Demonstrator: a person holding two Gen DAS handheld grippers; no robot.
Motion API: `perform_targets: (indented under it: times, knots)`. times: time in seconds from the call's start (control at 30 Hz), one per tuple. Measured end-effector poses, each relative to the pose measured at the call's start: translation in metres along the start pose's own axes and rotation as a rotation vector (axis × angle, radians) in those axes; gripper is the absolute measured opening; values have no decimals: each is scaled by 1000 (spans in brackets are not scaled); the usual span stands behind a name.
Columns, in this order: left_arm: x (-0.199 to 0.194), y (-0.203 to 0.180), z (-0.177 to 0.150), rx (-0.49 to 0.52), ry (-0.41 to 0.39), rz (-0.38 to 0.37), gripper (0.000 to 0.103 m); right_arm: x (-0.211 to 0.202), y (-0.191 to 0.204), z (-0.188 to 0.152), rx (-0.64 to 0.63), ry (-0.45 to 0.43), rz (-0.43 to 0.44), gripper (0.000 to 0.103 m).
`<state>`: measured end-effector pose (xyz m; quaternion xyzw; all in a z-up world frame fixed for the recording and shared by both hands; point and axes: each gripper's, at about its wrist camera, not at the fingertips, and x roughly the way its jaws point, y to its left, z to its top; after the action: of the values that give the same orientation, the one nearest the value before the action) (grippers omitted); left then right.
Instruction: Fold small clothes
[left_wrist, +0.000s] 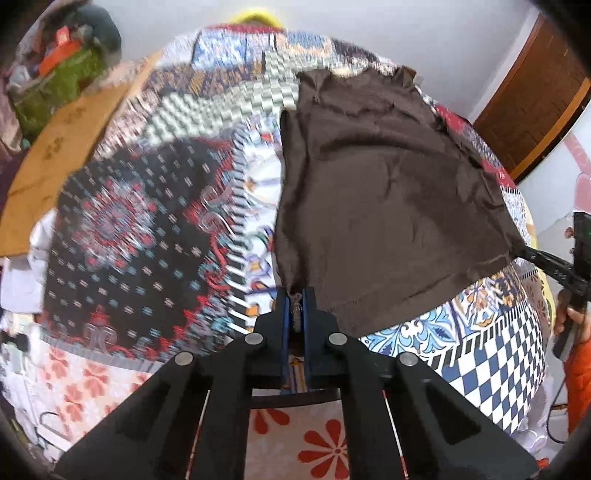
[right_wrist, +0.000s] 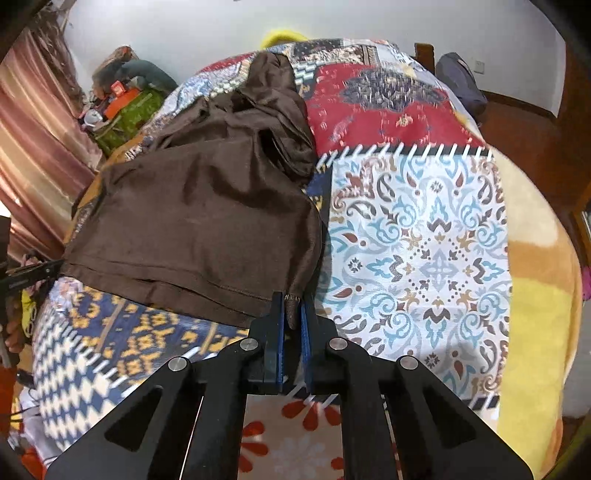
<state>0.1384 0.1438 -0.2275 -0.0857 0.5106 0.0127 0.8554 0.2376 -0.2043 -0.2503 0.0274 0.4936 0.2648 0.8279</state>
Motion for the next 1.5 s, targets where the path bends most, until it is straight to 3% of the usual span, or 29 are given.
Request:
perform_targets:
  times: [0.4,0.67,0.9,1.5]
  knots:
    - [-120,-11,60,33,-334,4,5,-134,38,56,-110,-344,54,6]
    - [-154,-15,112,50,-433,34,4,-157,67,101,-196,-456,26,6]
    - [-120,-2,172,-2,-400,58,4,-122,59,148,-189,-429,-15,6]
    - [60,39,302,-59,-198,114,4,17,14,264,-143,-260,-102,6]
